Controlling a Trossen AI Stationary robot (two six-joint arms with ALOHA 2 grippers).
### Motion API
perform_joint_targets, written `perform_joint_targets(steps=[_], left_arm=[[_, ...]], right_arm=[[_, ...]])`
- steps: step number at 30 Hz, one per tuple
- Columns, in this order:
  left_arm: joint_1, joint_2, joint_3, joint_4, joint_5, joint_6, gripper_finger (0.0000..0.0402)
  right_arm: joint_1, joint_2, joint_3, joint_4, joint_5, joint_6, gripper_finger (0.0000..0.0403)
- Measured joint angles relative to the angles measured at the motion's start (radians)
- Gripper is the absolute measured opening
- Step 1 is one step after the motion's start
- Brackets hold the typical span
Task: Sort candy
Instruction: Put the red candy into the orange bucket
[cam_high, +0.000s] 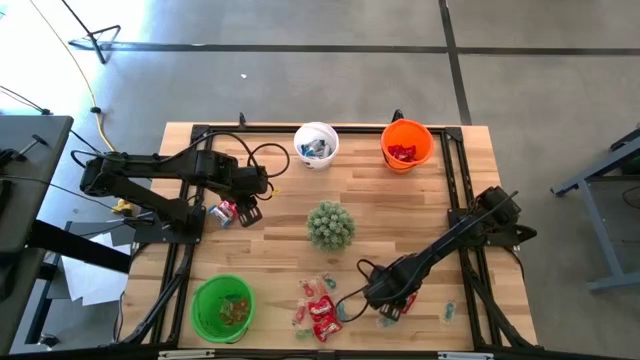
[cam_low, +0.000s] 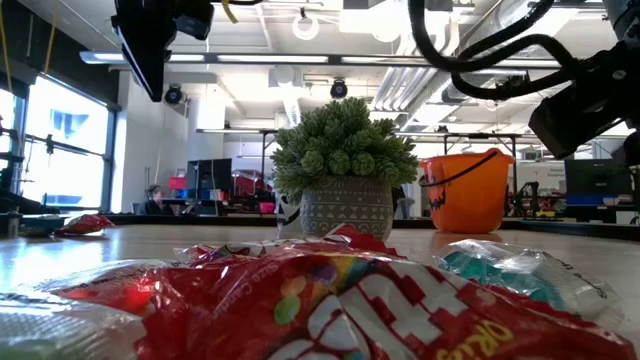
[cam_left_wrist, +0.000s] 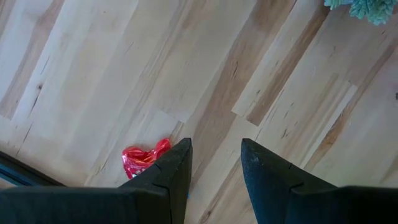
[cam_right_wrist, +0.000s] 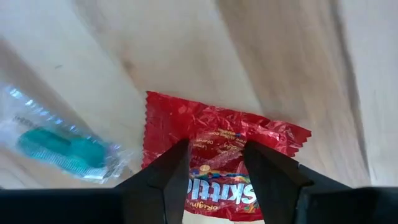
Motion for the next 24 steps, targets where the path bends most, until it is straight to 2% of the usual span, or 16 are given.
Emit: perform_joint_targets(steps=[6,13,18,24], left_arm=[[0.000,0.000,0.000,0.001,0.000,-0.016,0.0124],[0.000,0.000,0.000,0.002,0.000,-0.024,0.0124],[0.000,0.000,0.000,0.002,0.000,-0.024,0.0124],[0.000,0.000,0.000,0.002,-0.001,-0.008,0.0124]], right_arm=[[0.000,0.001,0.000,-0.020,-0.002,0.038,0.0110],[-0.002,0.003,0.000,-0.031,-0.008,0.069,0.0013],[-0.002,0.010,0.018,-0.064,-0.023,0.090,0.0012],[-0.005,0.027,0.115,-0.193,-0.008,0.040,0.0001]])
